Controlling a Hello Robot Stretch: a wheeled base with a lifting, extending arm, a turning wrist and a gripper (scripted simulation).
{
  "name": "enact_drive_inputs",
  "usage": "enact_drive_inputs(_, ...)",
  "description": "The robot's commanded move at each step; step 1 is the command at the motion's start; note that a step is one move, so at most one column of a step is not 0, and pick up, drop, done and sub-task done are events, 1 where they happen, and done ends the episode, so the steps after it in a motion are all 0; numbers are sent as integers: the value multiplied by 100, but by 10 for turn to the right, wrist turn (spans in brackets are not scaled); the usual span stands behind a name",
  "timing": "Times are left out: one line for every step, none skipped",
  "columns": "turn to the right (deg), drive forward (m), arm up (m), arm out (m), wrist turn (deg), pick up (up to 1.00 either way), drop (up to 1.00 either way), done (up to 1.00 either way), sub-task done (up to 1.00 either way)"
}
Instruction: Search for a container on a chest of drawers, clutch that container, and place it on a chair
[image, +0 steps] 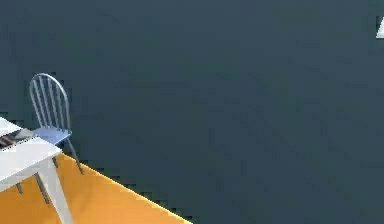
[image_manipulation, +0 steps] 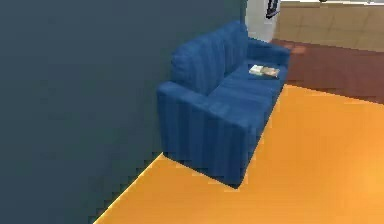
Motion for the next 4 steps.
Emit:
enact_drive_inputs(-450,0,0,0,0,0,0,0,0)
enact_drive_inputs(-450,0,0,0,0,0,0,0,0)
enact_drive_inputs(-450,0,0,0,0,0,0,0,0)
enact_drive_inputs(-240,0,0,0,0,0,0,0,0)
